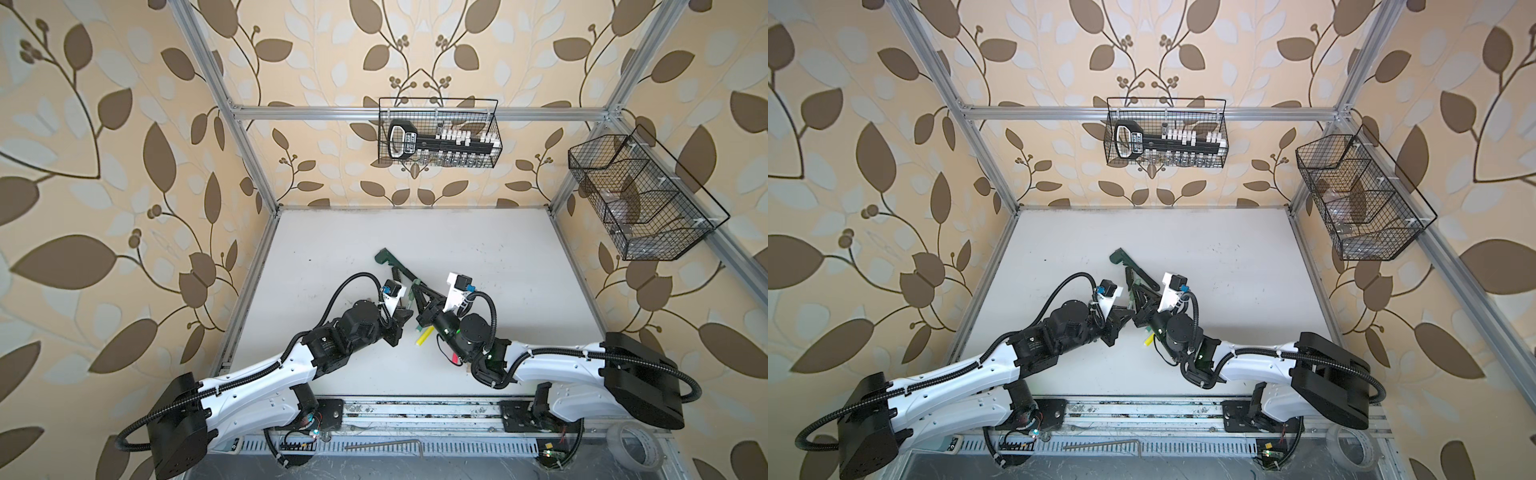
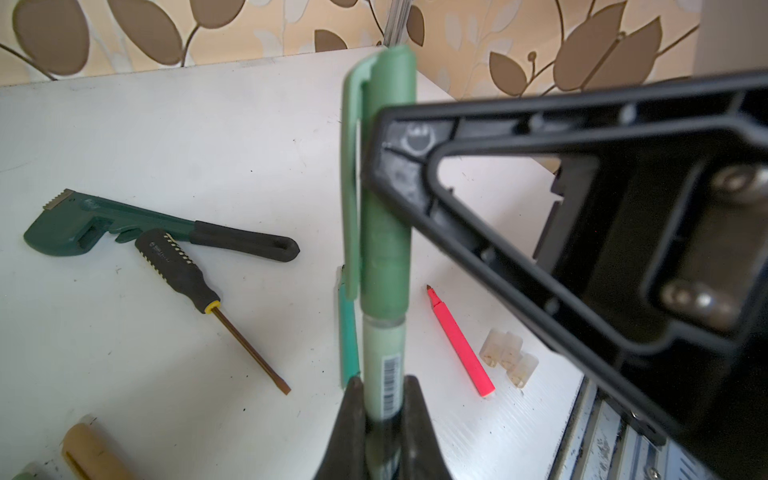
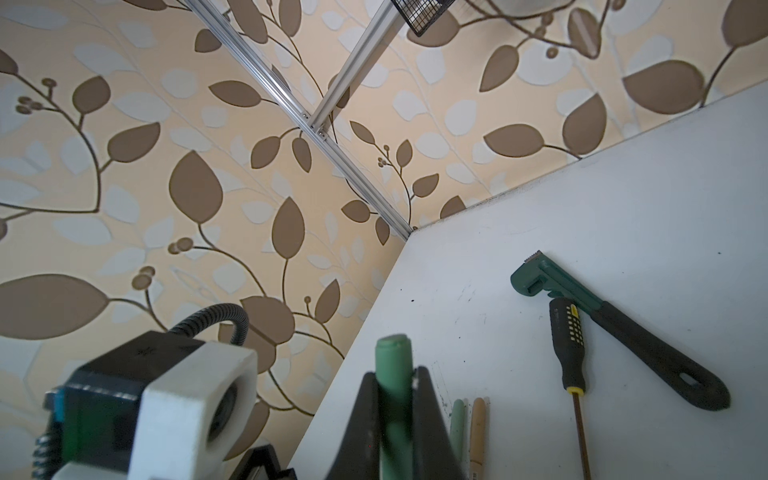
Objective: Insert the pens into the pen caps
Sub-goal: 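Lower the dark green cap onto the pen nib with the right gripper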
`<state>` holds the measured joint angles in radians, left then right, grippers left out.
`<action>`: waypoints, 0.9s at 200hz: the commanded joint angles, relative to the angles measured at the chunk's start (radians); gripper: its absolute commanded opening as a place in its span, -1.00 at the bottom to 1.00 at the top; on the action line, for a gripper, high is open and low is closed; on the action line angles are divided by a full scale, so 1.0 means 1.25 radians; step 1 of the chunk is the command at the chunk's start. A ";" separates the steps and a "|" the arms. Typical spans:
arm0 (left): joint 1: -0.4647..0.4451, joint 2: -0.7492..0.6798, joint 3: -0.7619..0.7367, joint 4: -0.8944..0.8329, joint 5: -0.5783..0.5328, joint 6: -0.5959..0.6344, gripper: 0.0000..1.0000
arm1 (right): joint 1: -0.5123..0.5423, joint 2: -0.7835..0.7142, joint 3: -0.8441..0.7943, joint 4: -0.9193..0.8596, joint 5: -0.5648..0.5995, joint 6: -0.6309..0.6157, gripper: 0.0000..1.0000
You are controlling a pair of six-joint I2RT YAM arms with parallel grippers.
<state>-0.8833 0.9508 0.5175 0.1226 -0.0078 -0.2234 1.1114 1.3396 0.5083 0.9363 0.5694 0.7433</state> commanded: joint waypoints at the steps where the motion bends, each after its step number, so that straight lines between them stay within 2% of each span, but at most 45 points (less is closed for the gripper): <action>1: 0.011 -0.006 0.016 0.100 -0.040 -0.003 -1.00 | 0.046 -0.050 -0.015 -0.039 -0.041 0.027 -0.75; 26: 0.011 -0.003 0.017 0.103 -0.008 0.008 -1.00 | 0.046 -0.142 -0.032 -0.118 0.006 0.006 -0.20; 52: 0.010 0.020 0.032 0.100 0.053 0.027 -1.00 | 0.019 -0.242 -0.038 -0.213 0.002 -0.025 0.14; 76: 0.004 0.043 0.040 0.109 0.100 0.036 -1.00 | -0.048 -0.326 -0.048 -0.294 -0.060 -0.023 0.18; 106: -0.003 0.054 0.042 0.119 0.136 0.047 -1.00 | -0.106 -0.365 -0.043 -0.345 -0.147 -0.034 0.06; 180: -0.023 0.082 0.061 0.109 0.158 0.071 -1.00 | -0.121 -0.282 0.026 -0.379 -0.212 -0.061 -0.04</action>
<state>-0.8982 1.0496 0.5457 0.2138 0.1574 -0.1696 0.9707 0.9569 0.4900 0.4831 0.3527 0.6876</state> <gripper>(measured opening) 0.098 0.485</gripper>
